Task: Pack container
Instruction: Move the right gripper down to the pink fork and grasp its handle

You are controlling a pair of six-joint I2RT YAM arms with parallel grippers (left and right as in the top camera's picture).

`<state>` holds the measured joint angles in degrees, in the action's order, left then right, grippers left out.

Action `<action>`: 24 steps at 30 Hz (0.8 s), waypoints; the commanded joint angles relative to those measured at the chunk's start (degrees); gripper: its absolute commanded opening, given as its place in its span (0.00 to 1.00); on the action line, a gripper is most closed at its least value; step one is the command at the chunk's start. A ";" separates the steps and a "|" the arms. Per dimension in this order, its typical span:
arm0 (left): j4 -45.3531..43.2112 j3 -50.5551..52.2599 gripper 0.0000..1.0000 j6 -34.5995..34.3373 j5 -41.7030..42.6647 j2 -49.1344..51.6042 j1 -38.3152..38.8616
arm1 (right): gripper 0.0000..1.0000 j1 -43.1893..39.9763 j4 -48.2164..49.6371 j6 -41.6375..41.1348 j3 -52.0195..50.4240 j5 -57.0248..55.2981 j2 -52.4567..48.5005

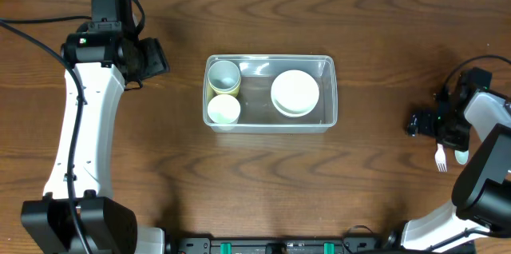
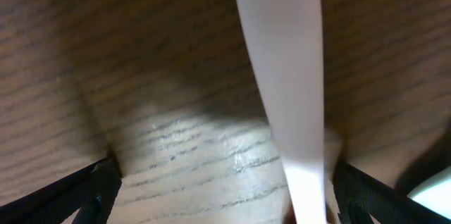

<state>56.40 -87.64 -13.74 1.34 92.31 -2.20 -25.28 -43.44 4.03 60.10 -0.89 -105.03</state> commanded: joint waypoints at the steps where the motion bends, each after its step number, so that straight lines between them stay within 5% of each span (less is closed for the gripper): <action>1: 0.11 0.20 0.69 -0.52 0.17 0.28 -0.09 | 0.98 -0.26 1.09 -0.15 -1.79 -0.98 -5.31; 5: 0.11 0.20 0.69 -0.52 0.17 0.28 -0.09 | 0.92 -0.26 1.09 -0.17 -1.79 -0.96 -5.46; 10: 0.11 0.20 0.69 -0.52 0.17 0.28 -0.09 | 0.65 -0.26 0.79 -0.79 -1.79 -0.98 -5.46; 24: 0.11 0.20 0.69 -0.52 0.17 0.28 -0.09 | 0.24 -0.24 0.57 -3.72 -1.79 -0.98 -5.46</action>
<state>56.38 -87.64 -13.74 1.37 92.31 -2.20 -25.28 -42.81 1.43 61.08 -1.28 -105.80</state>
